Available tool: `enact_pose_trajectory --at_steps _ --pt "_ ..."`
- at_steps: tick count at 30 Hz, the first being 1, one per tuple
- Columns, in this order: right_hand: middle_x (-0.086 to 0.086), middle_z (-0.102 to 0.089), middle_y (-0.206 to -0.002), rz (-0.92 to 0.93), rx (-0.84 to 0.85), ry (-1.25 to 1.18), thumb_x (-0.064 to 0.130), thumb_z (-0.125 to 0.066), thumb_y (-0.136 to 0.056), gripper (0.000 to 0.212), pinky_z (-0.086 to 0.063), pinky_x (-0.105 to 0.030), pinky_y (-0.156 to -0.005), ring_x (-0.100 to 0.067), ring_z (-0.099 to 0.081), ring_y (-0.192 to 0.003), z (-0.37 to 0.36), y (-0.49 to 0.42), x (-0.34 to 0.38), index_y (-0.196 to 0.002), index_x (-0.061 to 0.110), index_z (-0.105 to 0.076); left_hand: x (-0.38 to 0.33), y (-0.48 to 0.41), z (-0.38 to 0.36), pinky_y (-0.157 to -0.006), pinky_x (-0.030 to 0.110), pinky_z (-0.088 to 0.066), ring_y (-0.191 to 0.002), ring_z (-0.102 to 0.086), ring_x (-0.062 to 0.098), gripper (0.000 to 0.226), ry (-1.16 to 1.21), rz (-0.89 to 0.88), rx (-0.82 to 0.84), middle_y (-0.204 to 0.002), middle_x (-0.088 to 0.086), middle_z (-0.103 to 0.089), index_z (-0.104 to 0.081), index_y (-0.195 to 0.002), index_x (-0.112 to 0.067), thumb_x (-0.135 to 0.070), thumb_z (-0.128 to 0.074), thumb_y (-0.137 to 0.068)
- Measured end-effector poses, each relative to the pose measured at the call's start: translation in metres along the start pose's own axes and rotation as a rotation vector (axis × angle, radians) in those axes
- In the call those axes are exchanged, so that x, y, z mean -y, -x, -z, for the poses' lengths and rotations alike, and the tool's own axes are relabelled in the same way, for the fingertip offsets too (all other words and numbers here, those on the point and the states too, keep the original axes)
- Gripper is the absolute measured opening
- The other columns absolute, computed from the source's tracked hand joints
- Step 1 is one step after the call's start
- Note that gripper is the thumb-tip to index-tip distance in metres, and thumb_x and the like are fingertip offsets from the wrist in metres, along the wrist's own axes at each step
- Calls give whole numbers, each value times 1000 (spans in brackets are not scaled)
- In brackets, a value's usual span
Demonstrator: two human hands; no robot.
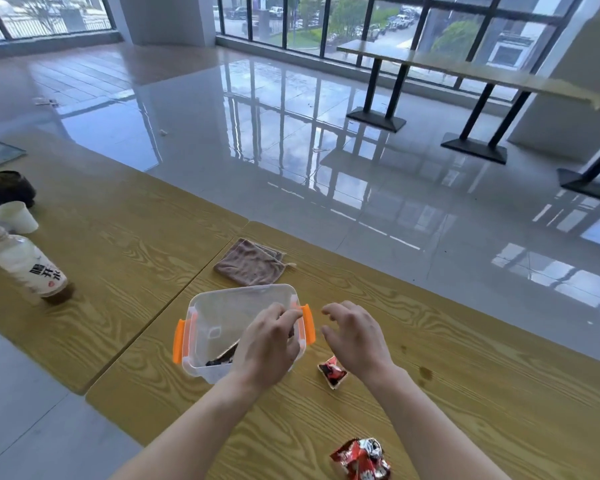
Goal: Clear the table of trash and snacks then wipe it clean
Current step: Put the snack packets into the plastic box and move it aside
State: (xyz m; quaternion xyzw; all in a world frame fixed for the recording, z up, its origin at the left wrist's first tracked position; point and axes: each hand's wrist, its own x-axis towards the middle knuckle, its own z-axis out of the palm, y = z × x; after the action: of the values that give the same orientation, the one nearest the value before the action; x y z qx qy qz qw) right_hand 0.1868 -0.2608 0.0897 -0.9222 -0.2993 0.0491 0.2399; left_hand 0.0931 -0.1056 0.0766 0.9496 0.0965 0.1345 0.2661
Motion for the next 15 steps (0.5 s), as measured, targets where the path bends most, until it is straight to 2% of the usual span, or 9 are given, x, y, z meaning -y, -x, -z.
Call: enact_pose_trajectory --at_steps 3,7,11,15 --pt "0 -66 -113 -85 22 0 27 -65 -91 36 -49 -32 -86 -20 -58 -110 5 20 -23 -126 23 -65 -24 5 -13 -85 41 -49 -103 -57 27 40 31 -68 21 -113 6 -61 -63 -124 -14 -11 -62 -84" --pt "0 -63 -117 -177 95 9 33 -64 -91 41 -48 -33 -92 -21 -56 -113 0 52 -53 -130 24 -61 -47 20 -44 -85 36 -48 -101 -58 23 39 41 -177 90 -109 4 -61 -63 -122 -16 -12 -64 -83" --pt "1 -54 -128 -261 240 32 39 -63 -91 50 -42 -32 -103 -20 -45 -124 -17 88 -77 -139 29 -52 -53 33 -80 -90 36 -46 -108 -53 23 41 -6 -140 246 -115 3 -56 -59 -126 -21 -14 -55 -87" --pt "3 -43 -138 -301 305 -5 46 -65 -86 64 -36 -31 -109 -19 -34 -130 -35 118 -87 -145 33 -43 -48 35 -106 -97 41 -45 -121 -45 27 48 -131 -95 420 -135 9 -47 -51 -134 -19 -11 -48 -87"
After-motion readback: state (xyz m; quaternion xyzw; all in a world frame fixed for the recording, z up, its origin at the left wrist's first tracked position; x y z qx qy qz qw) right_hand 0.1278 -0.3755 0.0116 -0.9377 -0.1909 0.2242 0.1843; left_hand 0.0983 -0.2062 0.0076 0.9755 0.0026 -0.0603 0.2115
